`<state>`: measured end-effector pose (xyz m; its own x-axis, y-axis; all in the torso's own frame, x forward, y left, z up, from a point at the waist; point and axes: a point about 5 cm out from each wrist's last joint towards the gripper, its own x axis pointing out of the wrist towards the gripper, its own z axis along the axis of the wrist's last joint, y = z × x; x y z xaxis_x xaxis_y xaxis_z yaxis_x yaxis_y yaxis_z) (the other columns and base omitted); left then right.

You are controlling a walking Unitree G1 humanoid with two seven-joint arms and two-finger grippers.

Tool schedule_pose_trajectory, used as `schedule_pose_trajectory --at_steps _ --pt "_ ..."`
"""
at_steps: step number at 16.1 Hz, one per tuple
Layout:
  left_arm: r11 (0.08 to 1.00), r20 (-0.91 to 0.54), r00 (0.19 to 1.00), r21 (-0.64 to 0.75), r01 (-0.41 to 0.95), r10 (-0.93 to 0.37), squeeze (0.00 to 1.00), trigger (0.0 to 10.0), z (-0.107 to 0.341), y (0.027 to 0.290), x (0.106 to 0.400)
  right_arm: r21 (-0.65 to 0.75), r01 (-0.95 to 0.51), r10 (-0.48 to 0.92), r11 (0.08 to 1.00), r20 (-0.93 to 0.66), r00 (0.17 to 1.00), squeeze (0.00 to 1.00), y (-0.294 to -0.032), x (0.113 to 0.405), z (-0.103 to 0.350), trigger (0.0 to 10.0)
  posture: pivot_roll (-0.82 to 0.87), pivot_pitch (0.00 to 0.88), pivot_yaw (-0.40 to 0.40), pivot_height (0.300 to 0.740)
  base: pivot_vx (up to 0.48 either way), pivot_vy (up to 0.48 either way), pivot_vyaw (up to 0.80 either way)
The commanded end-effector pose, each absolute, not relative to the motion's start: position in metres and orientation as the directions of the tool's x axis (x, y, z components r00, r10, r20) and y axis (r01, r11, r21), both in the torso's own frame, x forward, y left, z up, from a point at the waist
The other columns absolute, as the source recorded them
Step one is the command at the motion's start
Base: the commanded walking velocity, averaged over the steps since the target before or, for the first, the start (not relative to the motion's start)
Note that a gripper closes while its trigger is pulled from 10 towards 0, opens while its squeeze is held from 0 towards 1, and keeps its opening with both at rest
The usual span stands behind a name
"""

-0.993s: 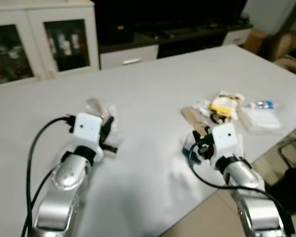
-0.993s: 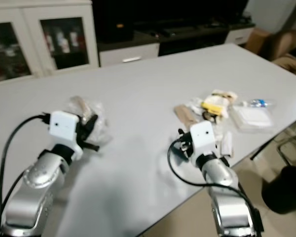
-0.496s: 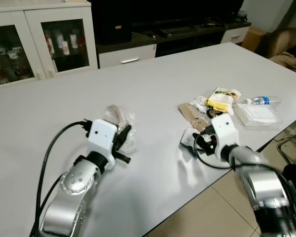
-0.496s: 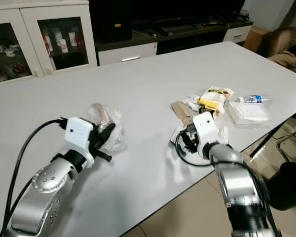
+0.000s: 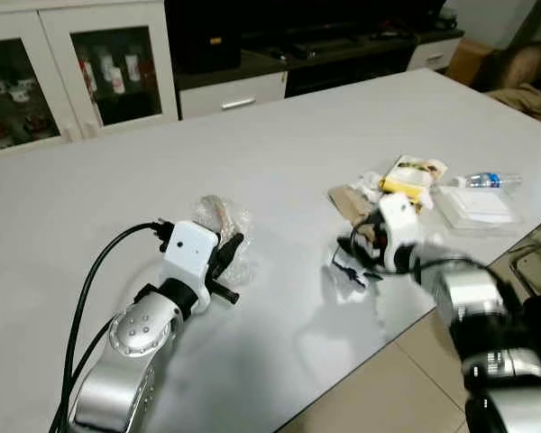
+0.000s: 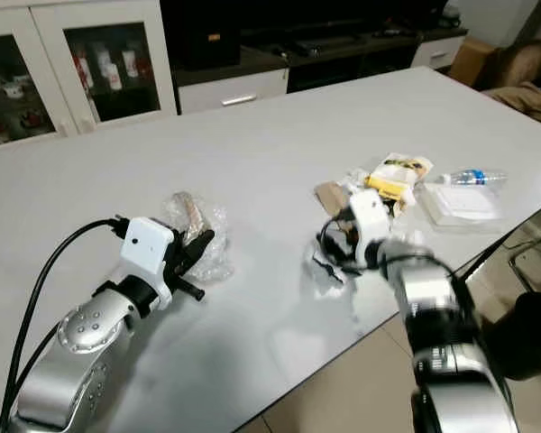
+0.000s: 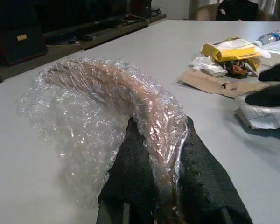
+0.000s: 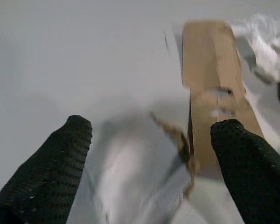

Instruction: Picking trash to rubbish bin

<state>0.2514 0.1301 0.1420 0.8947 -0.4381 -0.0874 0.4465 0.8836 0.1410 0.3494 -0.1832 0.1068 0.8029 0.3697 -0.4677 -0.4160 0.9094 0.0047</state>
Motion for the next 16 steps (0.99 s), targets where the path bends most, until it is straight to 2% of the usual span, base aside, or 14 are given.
schedule_pose_trajectory --at_steps 1,7,9,10,11,12,16 --pt "0.875 -0.078 0.888 0.151 0.46 -0.453 0.0 10.0 0.147 0.127 0.252 0.038 -0.408 0.379 0.912 -0.457 0.805 1.0 -0.191 0.352 0.11 10.0 -0.05 0.0 -0.075 0.74 0.0 0.0 0.0" --pt "0.873 -0.083 0.887 0.159 0.461 -0.453 0.0 10.0 0.148 0.13 0.251 0.204 -0.407 0.45 0.89 -0.528 0.72 1.0 -0.209 0.35 0.105 10.0 -0.04 0.0 -0.081 0.74 0.0 0.0 0.0" --pt "0.873 -0.084 0.887 0.157 0.461 -0.453 0.0 10.0 0.147 0.13 0.251 0.263 -0.364 0.449 0.894 -0.537 0.714 1.0 -0.213 0.348 0.1 10.0 -0.04 0.002 -0.077 0.74 0.0 0.0 0.0" --pt "0.873 -0.084 0.887 0.156 0.462 -0.454 0.0 10.0 0.148 0.13 0.252 0.299 -0.351 0.461 0.887 -0.534 0.709 0.86 -0.213 0.348 0.099 10.0 -0.04 0.002 -0.077 0.74 0.0 0.0 0.0" --pt "0.872 -0.085 0.886 0.157 0.463 -0.455 0.0 10.0 0.148 0.13 0.252 0.335 -0.337 0.471 0.88 -0.528 0.706 0.0 -0.212 0.347 0.097 10.0 -0.04 0.002 -0.077 0.74 0.0 0.0 0.0" --pt "0.872 -0.085 0.887 0.157 0.463 -0.455 0.0 10.0 0.148 0.13 0.253 0.393 -0.334 0.506 0.857 -0.511 0.695 0.0 -0.209 0.345 0.094 10.0 -0.04 0.005 -0.075 0.74 0.0 0.0 0.0" --pt "0.873 -0.084 0.887 0.159 0.461 -0.454 0.0 10.0 0.148 0.13 0.254 0.459 -0.327 0.542 0.826 -0.49 0.683 0.0 -0.204 0.342 0.088 10.0 -0.04 0.005 -0.073 0.74 0.0 0.0 0.0"
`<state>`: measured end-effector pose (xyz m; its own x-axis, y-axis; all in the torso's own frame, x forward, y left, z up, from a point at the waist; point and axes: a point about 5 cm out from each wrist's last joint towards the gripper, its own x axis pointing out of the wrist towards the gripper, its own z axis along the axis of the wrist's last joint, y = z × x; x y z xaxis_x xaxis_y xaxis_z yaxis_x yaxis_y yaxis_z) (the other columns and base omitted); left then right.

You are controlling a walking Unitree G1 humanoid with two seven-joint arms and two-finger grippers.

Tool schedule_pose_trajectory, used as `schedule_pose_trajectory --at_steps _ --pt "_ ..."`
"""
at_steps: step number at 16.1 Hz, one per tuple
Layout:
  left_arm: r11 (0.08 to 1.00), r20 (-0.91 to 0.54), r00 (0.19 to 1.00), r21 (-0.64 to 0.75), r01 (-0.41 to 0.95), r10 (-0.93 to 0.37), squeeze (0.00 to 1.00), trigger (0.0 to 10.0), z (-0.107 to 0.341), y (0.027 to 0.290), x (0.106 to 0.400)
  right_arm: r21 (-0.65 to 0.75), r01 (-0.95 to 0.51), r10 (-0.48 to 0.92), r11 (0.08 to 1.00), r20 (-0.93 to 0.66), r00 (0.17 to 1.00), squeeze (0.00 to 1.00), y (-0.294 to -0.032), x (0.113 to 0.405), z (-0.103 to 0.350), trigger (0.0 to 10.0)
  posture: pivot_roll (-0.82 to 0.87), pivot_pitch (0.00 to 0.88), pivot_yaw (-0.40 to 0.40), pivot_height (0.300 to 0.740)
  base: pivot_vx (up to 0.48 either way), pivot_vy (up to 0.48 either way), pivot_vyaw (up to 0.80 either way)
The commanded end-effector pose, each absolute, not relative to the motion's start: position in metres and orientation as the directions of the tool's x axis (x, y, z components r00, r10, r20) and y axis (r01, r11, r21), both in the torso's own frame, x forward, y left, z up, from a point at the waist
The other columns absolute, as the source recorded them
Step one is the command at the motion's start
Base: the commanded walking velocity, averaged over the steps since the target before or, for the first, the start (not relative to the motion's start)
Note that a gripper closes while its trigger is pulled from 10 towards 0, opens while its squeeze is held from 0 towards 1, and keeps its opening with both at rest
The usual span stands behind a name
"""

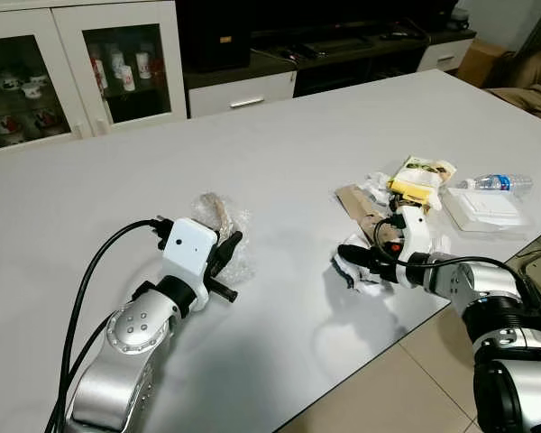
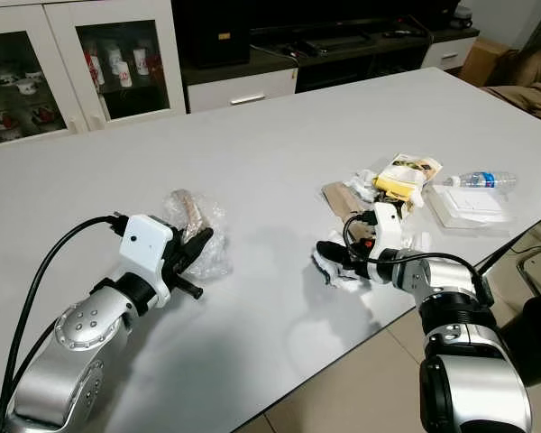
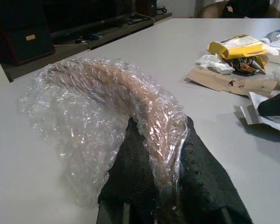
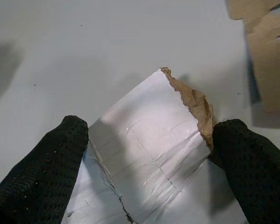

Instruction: Picking trash to rubbish bin

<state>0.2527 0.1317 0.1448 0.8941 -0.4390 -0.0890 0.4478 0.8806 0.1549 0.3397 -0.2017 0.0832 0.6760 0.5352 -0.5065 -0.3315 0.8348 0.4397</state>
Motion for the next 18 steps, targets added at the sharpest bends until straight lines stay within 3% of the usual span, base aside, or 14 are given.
schedule_pose_trajectory --at_steps 1,7,18 --pt "0.873 -0.084 0.887 0.158 0.461 -0.453 0.0 10.0 0.148 0.13 0.254 0.459 -0.33 0.547 0.825 -0.498 0.673 0.0 -0.203 0.34 0.085 0.2 -0.04 0.008 -0.072 0.74 0.0 0.0 0.0" --pt "0.868 -0.089 0.882 0.16 0.471 -0.463 0.0 10.0 0.147 0.129 0.254 0.345 -0.396 0.523 0.851 -0.619 0.586 0.0 -0.208 0.331 0.073 0.0 -0.05 0.003 -0.072 0.74 0.0 0.0 0.0" --pt "0.858 -0.088 0.874 0.168 0.485 -0.477 0.0 10.0 0.147 0.126 0.258 0.428 -0.386 0.574 0.817 -0.543 0.613 0.0 -0.205 0.333 0.076 0.0 -0.05 0.0 -0.068 0.74 0.0 0.0 0.0"
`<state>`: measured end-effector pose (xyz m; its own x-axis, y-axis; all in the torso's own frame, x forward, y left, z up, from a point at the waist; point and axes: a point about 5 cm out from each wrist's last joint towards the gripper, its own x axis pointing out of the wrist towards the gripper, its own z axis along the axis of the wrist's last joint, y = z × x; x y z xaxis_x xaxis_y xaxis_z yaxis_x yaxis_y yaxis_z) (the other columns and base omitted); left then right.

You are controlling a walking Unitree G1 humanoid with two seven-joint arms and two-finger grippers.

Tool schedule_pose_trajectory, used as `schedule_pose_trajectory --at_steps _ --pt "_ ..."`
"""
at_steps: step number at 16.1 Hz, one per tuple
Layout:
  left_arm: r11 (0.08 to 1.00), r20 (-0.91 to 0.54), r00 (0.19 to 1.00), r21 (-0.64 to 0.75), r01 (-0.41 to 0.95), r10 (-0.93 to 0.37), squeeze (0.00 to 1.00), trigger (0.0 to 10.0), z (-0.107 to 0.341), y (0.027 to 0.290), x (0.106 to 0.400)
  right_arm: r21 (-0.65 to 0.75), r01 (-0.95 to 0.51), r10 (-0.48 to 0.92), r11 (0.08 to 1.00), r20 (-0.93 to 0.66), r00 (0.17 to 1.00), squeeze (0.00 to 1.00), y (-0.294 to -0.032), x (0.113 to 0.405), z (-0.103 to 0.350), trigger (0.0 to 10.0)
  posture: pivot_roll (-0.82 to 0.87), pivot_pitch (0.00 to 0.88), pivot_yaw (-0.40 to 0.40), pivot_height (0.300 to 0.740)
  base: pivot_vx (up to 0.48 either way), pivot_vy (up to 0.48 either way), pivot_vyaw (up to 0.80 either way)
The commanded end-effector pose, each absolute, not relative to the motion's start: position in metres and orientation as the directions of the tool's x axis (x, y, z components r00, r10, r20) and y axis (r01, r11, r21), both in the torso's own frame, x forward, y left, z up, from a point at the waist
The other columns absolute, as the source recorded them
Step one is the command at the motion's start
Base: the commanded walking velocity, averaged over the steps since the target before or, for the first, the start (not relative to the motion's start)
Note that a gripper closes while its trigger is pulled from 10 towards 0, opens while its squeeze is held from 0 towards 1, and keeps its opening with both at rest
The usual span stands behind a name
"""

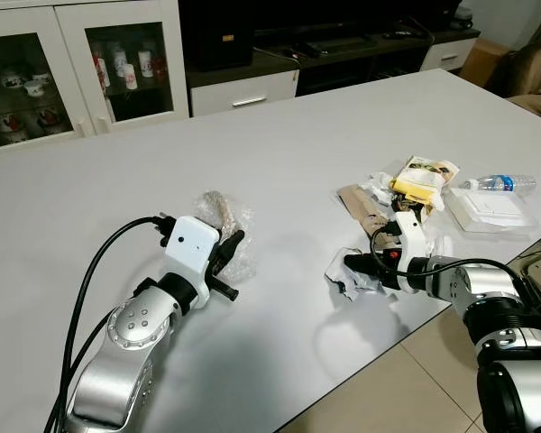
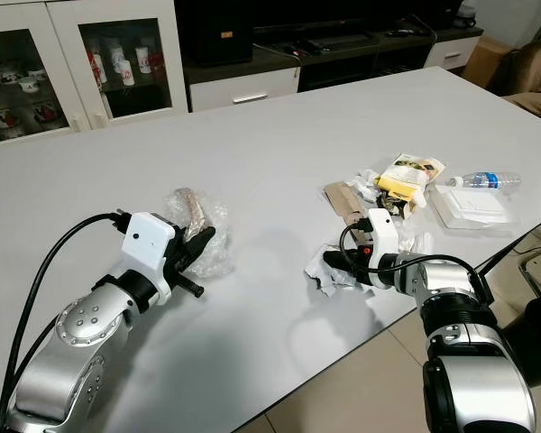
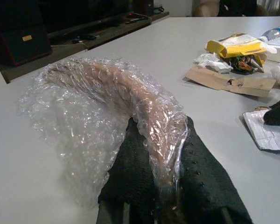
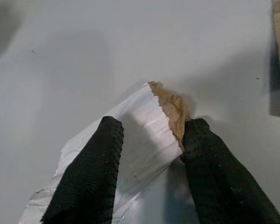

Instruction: Picking trash to rubbish bin

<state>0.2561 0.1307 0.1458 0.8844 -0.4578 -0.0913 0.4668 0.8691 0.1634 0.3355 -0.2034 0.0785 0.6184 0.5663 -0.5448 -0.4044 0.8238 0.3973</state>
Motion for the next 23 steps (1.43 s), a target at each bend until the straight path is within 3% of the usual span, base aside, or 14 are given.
schedule_pose_trajectory --at_steps 1,7,10,12,14,16,17,18,23 --pt "0.858 -0.089 0.874 0.167 0.486 -0.478 0.0 10.0 0.146 0.126 0.258 0.444 -0.383 0.582 0.81 -0.531 0.615 0.0 -0.205 0.333 0.076 0.0 -0.05 0.0 -0.069 0.74 0.0 0.0 0.0" --pt "0.874 -0.071 0.888 0.162 0.459 -0.454 0.0 10.0 0.148 0.125 0.265 0.557 -0.361 0.621 0.748 -0.395 0.677 0.0 -0.213 0.341 0.099 0.0 -0.04 0.0 -0.093 0.74 0.0 0.0 0.0" --pt "0.903 -0.048 0.918 0.169 0.396 -0.393 0.0 10.0 0.156 0.135 0.277 0.524 -0.404 0.611 0.75 -0.315 0.726 0.0 -0.216 0.349 0.126 0.0 -0.04 0.0 -0.085 0.74 0.0 0.0 0.0" --pt "0.934 -0.032 0.945 0.145 0.328 -0.327 0.0 10.0 0.156 0.143 0.278 0.509 -0.453 0.641 0.732 -0.292 0.71 0.0 -0.213 0.344 0.134 0.0 -0.04 0.0 -0.084 0.74 0.0 0.0 0.0" --pt "0.931 -0.027 0.943 0.154 0.331 -0.331 0.0 10.0 0.157 0.143 0.281 0.444 -0.505 0.658 0.741 -0.326 0.679 0.0 -0.212 0.342 0.137 0.0 -0.05 0.0 -0.084 0.74 0.0 0.0 0.0" --pt "0.93 -0.037 0.942 0.152 0.334 -0.333 0.0 10.0 0.155 0.143 0.281 0.403 -0.495 0.623 0.77 -0.309 0.719 0.0 -0.217 0.346 0.134 0.0 -0.04 0.0 -0.087 0.74 0.0 0.0 0.0" --pt "0.925 -0.081 0.931 0.11 0.364 -0.356 0.0 10.0 0.147 0.142 0.277 0.446 -0.416 0.569 0.793 -0.297 0.767 0.0 -0.223 0.347 0.129 10.0 -0.04 0.0 -0.09 0.74 0.0 0.0 0.0" --pt "0.92 -0.177 0.916 0.095 0.381 -0.361 0.0 10.0 0.13 0.141 0.273 0.426 -0.365 0.52 0.828 -0.339 0.784 1.0 -0.228 0.343 0.117 10.0 -0.04 0.0 -0.091 0.74 0.0 0.0 0.0" --pt "0.842 -0.331 0.815 0.098 0.531 -0.475 0.0 10.0 0.108 0.124 0.273 0.536 -0.307 0.539 0.787 -0.353 0.765 1.0 -0.215 0.34 0.092 10.0 -0.03 0.0 -0.088 0.74 0.0 0.0 0.0"
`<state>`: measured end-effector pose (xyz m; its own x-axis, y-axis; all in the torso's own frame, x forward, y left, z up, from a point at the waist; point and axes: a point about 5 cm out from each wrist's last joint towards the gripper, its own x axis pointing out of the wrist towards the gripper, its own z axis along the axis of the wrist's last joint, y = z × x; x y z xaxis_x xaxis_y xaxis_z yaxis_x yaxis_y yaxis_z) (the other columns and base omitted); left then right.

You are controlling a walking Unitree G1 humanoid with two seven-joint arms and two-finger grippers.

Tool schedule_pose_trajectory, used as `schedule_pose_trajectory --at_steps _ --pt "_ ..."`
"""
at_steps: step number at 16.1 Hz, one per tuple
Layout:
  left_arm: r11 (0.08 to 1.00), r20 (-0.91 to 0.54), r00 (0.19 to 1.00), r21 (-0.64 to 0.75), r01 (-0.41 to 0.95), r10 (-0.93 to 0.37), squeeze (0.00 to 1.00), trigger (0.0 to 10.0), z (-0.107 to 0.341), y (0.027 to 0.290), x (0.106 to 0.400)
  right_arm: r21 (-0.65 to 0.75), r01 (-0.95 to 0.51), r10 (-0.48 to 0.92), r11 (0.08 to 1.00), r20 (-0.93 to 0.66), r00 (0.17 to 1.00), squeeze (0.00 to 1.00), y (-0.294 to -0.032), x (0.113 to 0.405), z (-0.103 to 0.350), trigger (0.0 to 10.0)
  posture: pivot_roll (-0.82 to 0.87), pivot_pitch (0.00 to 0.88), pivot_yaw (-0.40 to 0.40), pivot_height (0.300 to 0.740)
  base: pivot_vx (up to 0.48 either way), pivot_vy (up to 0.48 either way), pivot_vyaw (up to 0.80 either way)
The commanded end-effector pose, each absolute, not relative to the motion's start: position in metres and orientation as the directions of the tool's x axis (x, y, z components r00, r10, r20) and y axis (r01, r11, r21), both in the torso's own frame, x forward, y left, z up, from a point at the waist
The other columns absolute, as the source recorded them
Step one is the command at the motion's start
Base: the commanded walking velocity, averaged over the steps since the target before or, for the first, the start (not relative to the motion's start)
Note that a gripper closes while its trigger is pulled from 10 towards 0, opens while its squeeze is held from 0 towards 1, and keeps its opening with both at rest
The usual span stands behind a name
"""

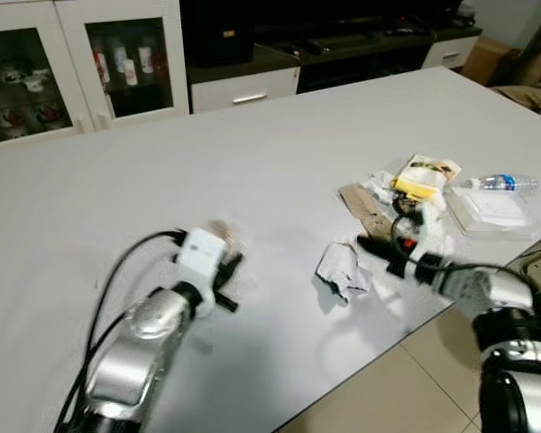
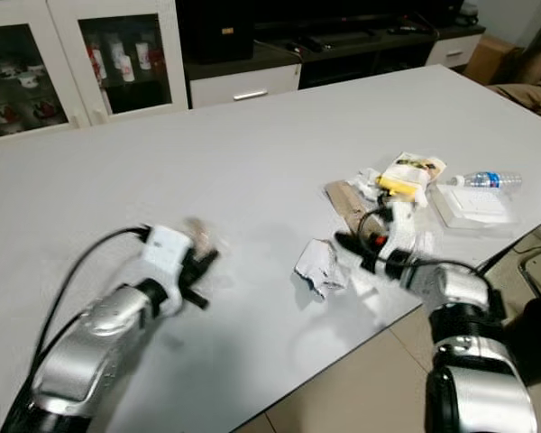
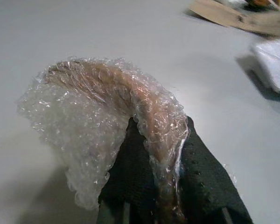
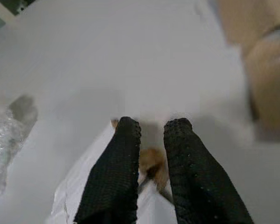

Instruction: Picking trash to rubbish bin

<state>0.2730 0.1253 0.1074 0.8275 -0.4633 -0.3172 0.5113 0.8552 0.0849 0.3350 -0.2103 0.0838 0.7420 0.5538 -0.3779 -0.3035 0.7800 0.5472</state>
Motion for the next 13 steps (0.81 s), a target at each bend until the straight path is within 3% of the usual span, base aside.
schedule_pose_trajectory --at_steps 1,5,8,13 --pt "0.838 -0.308 0.813 0.08 0.54 -0.494 0.0 10.0 0.113 0.117 0.277 0.573 -0.286 0.544 0.768 -0.346 0.764 1.0 -0.213 0.341 0.092 10.0 -0.03 0.0 -0.088 0.74 0.0 0.0 0.0" --pt "0.804 -0.271 0.775 0.008 0.594 -0.57 0.0 10.0 0.12 0.093 0.282 0.664 -0.182 0.476 0.726 -0.294 0.829 1.0 -0.228 0.347 0.1 10.0 -0.03 0.0 -0.092 0.74 0.0 0.0 0.0" --pt "0.777 -0.321 0.74 0.017 0.629 -0.591 0.0 10.0 0.111 0.085 0.28 0.74 -0.133 0.505 0.66 -0.306 0.807 1.0 -0.227 0.34 0.089 10.0 -0.03 0.0 -0.091 0.74 0.0 0.0 0.0" --pt "0.747 -0.304 0.719 0.03 0.664 -0.626 0.0 10.0 0.113 0.073 0.28 0.661 -0.127 0.497 0.74 -0.41 0.765 1.0 -0.217 0.334 0.07 10.0 -0.04 0.0 -0.091 0.74 0.0 0.0 0.0"
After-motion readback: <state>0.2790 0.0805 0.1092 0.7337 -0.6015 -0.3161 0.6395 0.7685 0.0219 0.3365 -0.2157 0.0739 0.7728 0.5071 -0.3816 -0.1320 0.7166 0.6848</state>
